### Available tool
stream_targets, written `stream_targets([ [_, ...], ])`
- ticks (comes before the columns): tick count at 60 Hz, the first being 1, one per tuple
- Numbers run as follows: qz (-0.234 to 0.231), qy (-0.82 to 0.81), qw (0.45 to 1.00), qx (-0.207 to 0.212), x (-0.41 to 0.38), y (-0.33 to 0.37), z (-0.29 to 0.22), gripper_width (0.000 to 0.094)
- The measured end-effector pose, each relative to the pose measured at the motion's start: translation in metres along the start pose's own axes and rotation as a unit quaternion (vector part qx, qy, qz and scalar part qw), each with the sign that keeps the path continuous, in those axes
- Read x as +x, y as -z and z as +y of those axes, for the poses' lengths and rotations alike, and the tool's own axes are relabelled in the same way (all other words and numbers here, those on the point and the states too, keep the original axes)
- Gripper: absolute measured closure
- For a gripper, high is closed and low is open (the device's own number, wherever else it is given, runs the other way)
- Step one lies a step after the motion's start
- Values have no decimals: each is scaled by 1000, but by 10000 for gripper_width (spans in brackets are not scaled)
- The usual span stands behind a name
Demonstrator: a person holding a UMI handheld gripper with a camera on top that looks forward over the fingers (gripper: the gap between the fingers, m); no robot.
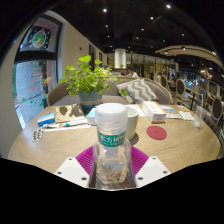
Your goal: Pour water
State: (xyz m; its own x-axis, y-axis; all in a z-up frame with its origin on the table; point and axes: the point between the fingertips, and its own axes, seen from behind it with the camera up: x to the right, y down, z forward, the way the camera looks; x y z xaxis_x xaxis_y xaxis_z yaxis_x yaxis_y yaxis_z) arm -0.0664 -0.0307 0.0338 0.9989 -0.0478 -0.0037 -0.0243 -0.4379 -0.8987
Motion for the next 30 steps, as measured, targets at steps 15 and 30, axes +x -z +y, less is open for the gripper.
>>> stream_targets([
  [15,-44,-39,998,21,-47,19,-75,493],
  [30,-222,-415,882,12,-112,-3,-189,498],
])
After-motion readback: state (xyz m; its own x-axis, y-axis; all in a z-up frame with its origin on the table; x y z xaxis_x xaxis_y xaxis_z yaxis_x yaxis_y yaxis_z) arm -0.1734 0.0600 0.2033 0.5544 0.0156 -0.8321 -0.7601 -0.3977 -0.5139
